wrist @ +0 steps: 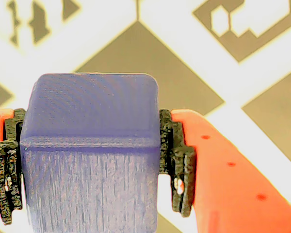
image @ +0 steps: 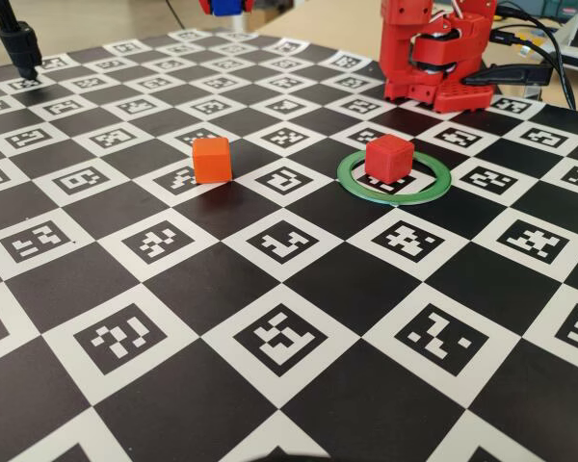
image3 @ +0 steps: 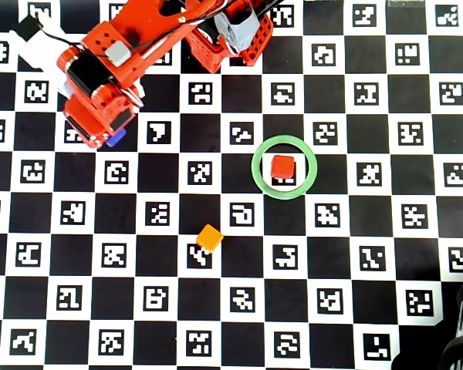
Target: Grab the red cube then put it in the green circle then put the blue cube on top and finally the orange cube on top
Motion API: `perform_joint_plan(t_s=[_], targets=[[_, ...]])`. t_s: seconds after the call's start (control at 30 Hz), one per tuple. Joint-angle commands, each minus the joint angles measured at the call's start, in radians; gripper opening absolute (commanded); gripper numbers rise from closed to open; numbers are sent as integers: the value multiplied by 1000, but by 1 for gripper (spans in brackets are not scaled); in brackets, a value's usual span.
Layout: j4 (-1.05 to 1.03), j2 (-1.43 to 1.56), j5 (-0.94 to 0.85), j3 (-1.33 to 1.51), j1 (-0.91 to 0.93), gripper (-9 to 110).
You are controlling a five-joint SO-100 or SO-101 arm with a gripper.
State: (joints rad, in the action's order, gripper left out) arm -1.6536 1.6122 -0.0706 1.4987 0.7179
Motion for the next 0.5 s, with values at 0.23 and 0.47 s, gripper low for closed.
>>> perform_joint_plan(t_s=[0.23, 0.47], targets=[[-51, 138, 51, -97, -307, 8], [-63, 164, 127, -100, -514, 8]])
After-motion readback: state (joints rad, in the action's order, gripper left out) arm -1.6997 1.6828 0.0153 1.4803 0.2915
